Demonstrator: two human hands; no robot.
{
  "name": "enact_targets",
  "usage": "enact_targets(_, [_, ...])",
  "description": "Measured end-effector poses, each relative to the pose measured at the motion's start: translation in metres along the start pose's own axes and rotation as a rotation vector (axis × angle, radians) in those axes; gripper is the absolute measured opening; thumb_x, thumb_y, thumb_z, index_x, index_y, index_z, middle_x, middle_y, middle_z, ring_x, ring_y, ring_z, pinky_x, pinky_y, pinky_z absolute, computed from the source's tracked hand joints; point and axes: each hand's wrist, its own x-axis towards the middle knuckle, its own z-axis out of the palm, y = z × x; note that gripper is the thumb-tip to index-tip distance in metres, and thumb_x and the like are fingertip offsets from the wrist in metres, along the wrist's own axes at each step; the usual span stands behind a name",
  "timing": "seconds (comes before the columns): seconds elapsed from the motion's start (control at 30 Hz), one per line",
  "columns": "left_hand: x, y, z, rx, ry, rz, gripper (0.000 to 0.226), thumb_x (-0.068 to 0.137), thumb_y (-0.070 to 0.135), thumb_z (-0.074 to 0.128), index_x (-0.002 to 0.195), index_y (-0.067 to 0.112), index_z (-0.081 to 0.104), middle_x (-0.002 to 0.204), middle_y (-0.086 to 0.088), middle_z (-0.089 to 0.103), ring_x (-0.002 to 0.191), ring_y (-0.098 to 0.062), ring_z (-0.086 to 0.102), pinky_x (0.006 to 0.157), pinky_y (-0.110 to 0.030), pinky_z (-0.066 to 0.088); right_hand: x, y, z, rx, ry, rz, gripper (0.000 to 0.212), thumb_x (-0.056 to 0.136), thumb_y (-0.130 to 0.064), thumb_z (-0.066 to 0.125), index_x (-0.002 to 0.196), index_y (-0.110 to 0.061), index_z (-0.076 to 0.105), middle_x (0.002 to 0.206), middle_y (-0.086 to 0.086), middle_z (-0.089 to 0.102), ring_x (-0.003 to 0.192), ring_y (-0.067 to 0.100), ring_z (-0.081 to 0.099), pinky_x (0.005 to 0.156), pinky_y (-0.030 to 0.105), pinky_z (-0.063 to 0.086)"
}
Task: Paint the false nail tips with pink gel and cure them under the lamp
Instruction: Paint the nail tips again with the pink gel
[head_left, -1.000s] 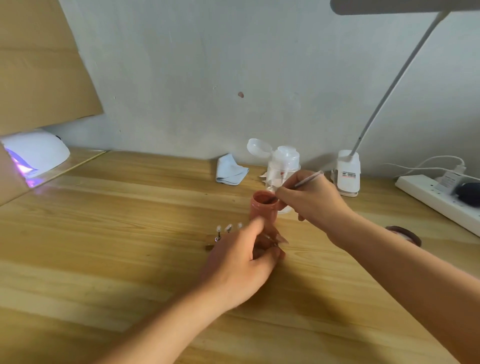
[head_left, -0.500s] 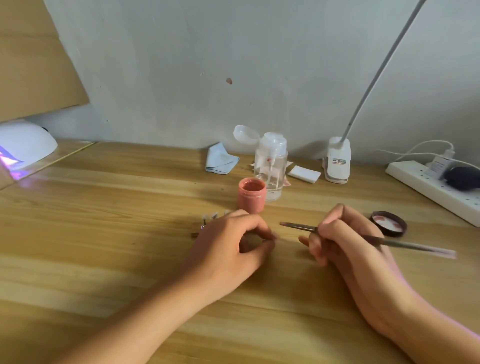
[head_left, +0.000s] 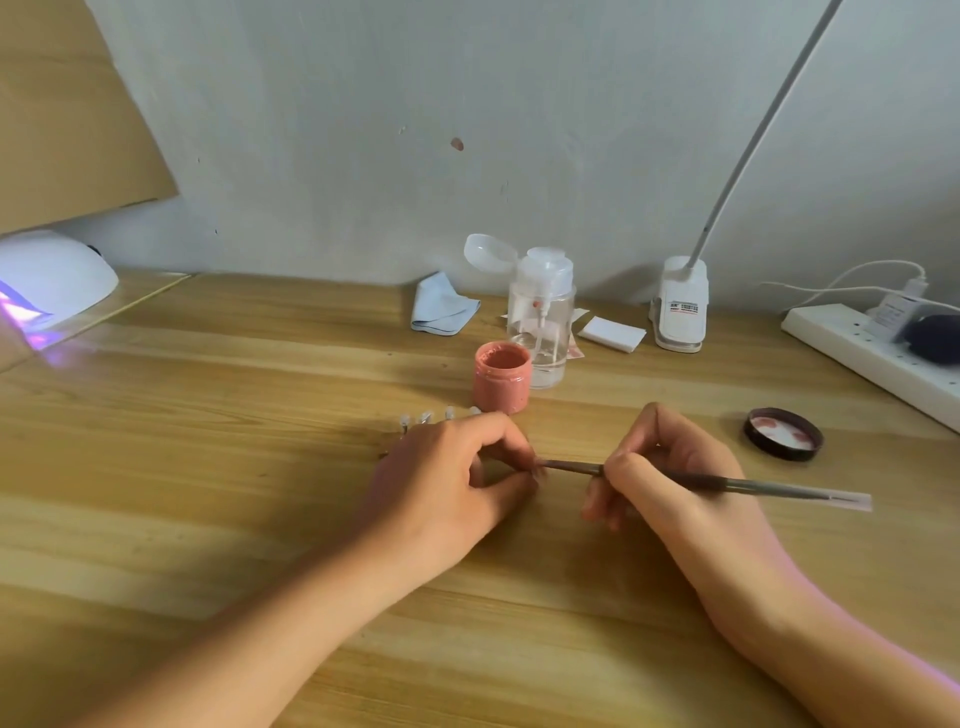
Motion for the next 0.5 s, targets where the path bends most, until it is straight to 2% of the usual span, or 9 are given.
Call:
enact_targets(0.17, [0.0021,-0.0002,-0.0019,-0.011,-0.014,0.010,0.011,0.079,0.038,0.077,0.085,0.042,0.069,0.050,0.015,0.049,0.048,-0.005,0.043,0.050,-0.020,0.031,-0.0002,-0.0016,0.0007,-0.019,0.006,-0.010,0.010,0.079,-0.004,0.055,0.078,0.004,0.049,0.064,0.015,0.069,0.058,0.016,0.058,0.057,0.023,0.046])
enact_targets(0.3, [0.0050,-0.0006,-0.0050,0.008,-0.042,0.023,0.010,0.078,0.038,0.077,0.085,0.041,0.071,0.080,0.009,0.071,0.059,-0.007,0.053,0.066,-0.033,0.051,-0.0014,-0.0029,0.0011,-0.014,0.018,-0.020,0.009,0.081,0.000,0.055,0.077,0.003,0.048,0.063,0.016,0.068,0.057,0.016,0.057,0.056,0.023,0.046])
enact_targets(0.37, [0.0059,-0.0010,-0.0059,0.006,-0.038,0.045,0.009,0.077,0.037,0.077,0.085,0.039,0.071,0.086,0.009,0.071,0.060,-0.006,0.053,0.066,-0.032,0.050,-0.0016,-0.0027,0.0005,-0.012,0.024,-0.022,0.009,0.081,0.001,0.055,0.076,0.003,0.049,0.062,0.016,0.068,0.056,0.016,0.057,0.055,0.022,0.045])
enact_targets(0.5, [0.0045,-0.0008,-0.0038,0.022,-0.005,0.098,0.011,0.079,0.032,0.078,0.083,0.039,0.071,0.090,0.023,0.067,0.058,-0.005,0.051,0.060,-0.022,0.039,-0.0021,-0.0005,-0.0001,0.000,0.041,-0.069,0.009,0.084,0.003,0.055,0.078,0.003,0.049,0.060,0.013,0.066,0.055,0.014,0.054,0.054,0.020,0.044])
